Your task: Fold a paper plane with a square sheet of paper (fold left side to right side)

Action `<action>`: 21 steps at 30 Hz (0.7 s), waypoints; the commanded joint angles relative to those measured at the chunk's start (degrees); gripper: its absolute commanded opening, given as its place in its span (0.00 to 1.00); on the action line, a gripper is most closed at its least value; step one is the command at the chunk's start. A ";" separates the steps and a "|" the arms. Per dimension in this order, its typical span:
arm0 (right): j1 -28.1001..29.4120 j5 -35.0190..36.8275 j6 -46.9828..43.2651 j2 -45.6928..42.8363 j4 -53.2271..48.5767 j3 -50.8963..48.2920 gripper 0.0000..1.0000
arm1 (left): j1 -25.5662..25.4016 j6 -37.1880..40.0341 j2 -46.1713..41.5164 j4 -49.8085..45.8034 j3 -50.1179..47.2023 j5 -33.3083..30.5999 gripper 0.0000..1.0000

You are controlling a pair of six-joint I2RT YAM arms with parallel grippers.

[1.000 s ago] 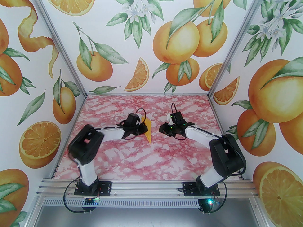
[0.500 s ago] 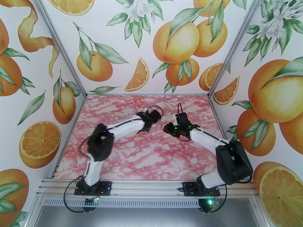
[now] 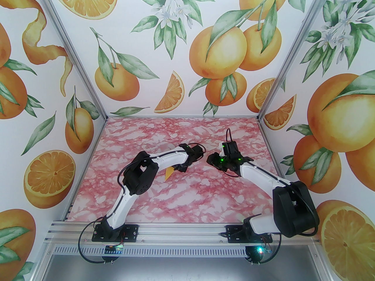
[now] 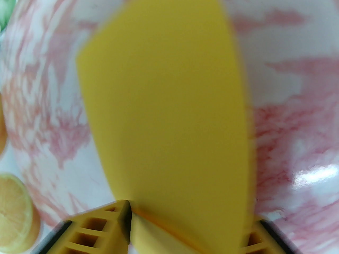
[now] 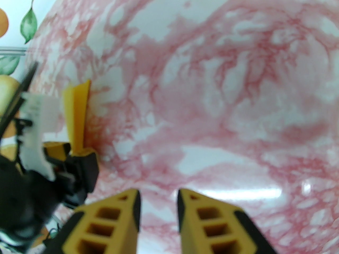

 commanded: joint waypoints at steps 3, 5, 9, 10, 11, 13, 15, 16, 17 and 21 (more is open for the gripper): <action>-0.29 -3.71 0.14 1.15 2.27 -0.18 0.32 | 0.67 -0.87 -8.76 12.59 -6.59 17.98 0.65; 0.11 -4.97 0.32 2.06 2.83 0.17 0.32 | 2.20 -1.72 -12.54 16.94 -10.27 22.61 0.67; 3.29 -6.59 0.23 4.72 3.89 2.24 0.34 | 5.58 -2.32 -17.90 22.84 -16.04 28.66 0.70; 4.14 -6.83 0.36 5.62 4.08 2.77 0.35 | 6.00 -2.16 -18.87 23.51 -16.94 29.00 0.71; 5.19 -7.06 0.66 6.71 4.39 3.39 0.35 | 6.55 -1.81 -20.02 23.82 -17.82 29.02 0.70; 6.98 -7.40 1.72 8.53 5.72 4.02 0.35 | 7.50 -1.47 -22.27 23.89 -19.81 28.46 0.70; 8.73 -7.83 2.77 10.23 7.42 4.70 0.35 | 8.64 -0.62 -24.16 23.84 -21.95 27.93 0.69; 9.67 -8.09 3.02 11.21 7.91 5.35 0.35 | 9.12 0.11 -24.86 23.37 -23.01 27.49 0.68; 10.59 -8.03 3.31 12.12 8.13 6.00 0.35 | 9.58 1.07 -25.40 22.91 -24.03 27.12 0.68; 12.55 -8.33 4.34 14.97 9.42 7.80 0.35 | 10.31 4.96 -26.21 22.06 -27.12 26.56 0.64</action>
